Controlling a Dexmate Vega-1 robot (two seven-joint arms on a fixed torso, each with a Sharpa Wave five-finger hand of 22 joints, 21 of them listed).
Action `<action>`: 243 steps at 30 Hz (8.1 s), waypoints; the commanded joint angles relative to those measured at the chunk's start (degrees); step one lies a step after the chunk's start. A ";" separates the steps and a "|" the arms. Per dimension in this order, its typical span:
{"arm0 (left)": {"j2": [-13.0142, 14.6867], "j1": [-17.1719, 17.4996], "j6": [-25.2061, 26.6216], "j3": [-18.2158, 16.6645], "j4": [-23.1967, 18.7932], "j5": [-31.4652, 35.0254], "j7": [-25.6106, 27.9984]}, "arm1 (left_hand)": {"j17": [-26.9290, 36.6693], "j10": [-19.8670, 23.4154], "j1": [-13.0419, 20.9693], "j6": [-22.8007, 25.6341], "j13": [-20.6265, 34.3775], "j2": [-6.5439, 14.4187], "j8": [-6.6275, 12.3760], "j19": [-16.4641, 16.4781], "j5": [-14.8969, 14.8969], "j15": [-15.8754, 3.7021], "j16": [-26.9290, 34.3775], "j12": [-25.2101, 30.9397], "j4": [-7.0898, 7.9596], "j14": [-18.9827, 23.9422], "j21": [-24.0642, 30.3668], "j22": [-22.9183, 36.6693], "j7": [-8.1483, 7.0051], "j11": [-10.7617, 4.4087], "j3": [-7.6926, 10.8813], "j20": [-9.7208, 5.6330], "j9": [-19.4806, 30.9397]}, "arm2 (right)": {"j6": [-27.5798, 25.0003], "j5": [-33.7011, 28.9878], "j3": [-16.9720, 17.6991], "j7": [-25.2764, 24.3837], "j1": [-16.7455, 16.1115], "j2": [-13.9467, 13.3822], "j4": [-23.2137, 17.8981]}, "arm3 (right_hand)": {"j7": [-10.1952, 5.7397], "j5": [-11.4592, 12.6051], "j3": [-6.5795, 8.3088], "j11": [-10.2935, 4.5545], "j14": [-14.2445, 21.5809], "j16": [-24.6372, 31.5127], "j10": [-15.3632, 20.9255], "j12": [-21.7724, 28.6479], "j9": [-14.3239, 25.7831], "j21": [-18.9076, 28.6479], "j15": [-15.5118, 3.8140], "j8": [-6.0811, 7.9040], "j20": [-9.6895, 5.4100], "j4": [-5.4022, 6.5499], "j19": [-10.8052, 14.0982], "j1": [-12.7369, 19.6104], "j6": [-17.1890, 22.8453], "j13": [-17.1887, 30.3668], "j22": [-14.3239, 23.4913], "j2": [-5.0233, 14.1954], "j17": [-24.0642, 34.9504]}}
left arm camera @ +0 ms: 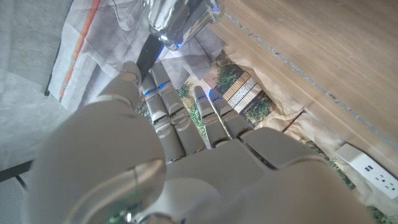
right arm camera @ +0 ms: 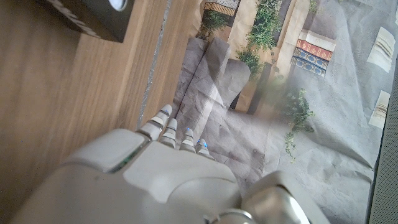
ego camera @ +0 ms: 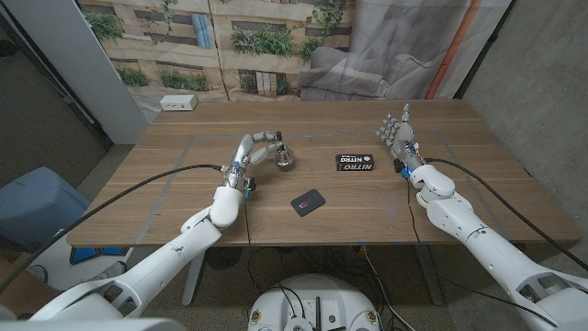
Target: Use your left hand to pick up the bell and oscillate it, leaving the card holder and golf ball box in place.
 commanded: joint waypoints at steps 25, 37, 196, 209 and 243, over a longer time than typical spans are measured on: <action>0.88 -6.18 -5.14 5.79 8.83 17.66 18.17 | 0.20 -0.70 0.32 2.11 0.25 0.49 0.68 -0.11 0.23 -7.74 0.18 0.04 0.06 1.16 -0.08 0.11 1.23 -0.13 -0.53 -0.67 0.51 | 0.00 0.01 0.01 0.06 0.03 0.00 0.05 | -0.03 0.38 -0.36 0.06 -0.23 0.20 -0.33 0.26 0.17 0.31 0.06 0.30 -0.05 -0.07 0.41 0.17 -0.55 0.07 0.18 5.57 0.24; 0.67 -1.42 3.23 2.45 0.50 5.85 8.32 | 0.16 -0.62 0.31 2.22 0.25 0.25 0.73 -0.27 0.20 -7.63 0.11 0.14 0.05 1.23 -0.13 0.09 1.04 -0.18 -0.79 -0.66 0.48 | 0.02 0.03 0.02 0.11 0.04 -0.01 0.10 | -0.01 0.38 -0.36 0.04 -0.23 0.19 -0.33 0.26 0.17 0.30 0.03 0.31 -0.03 -0.07 0.37 0.17 -0.54 0.07 0.18 5.57 0.24; -0.80 2.63 17.58 -1.25 -14.01 -7.26 -4.32 | 0.04 0.96 0.20 2.51 0.29 0.56 0.76 -0.75 0.48 -6.69 -0.09 0.13 0.27 0.92 -0.22 0.07 1.31 -0.14 -1.52 -0.15 0.61 | 0.02 0.01 0.01 0.07 0.03 0.00 0.06 | -0.05 0.38 -0.36 0.06 -0.23 0.19 -0.30 0.27 0.17 0.30 0.07 0.31 -0.06 -0.07 0.38 0.17 -0.51 0.07 0.18 5.57 0.24; -1.81 0.61 15.48 0.95 -9.49 -4.63 -3.81 | 0.04 0.79 0.07 2.47 0.30 0.43 0.80 -0.72 0.48 -6.59 -0.10 0.11 0.24 1.09 -0.19 0.06 1.27 -0.14 -1.54 -0.18 0.63 | 0.01 -0.01 -0.01 0.06 0.07 0.03 0.09 | -0.02 0.38 -0.36 0.10 -0.25 0.18 -0.36 0.24 0.17 0.30 -0.04 0.34 -0.05 -0.07 0.39 0.17 -0.44 0.06 0.18 5.56 0.24; -3.25 -0.53 13.56 3.36 -3.94 -2.41 -1.77 | 0.04 0.12 0.23 2.23 0.34 0.27 0.83 -0.92 0.49 -6.70 -0.17 0.02 0.08 1.00 -0.21 0.06 1.22 -0.12 -1.57 -0.24 0.65 | 0.00 0.00 0.00 0.06 0.04 0.01 0.04 | -0.05 0.39 -0.36 -0.02 -0.22 0.19 -0.33 0.25 0.18 0.30 -0.02 0.34 -0.05 -0.07 0.39 0.17 -0.44 0.06 0.18 5.57 0.24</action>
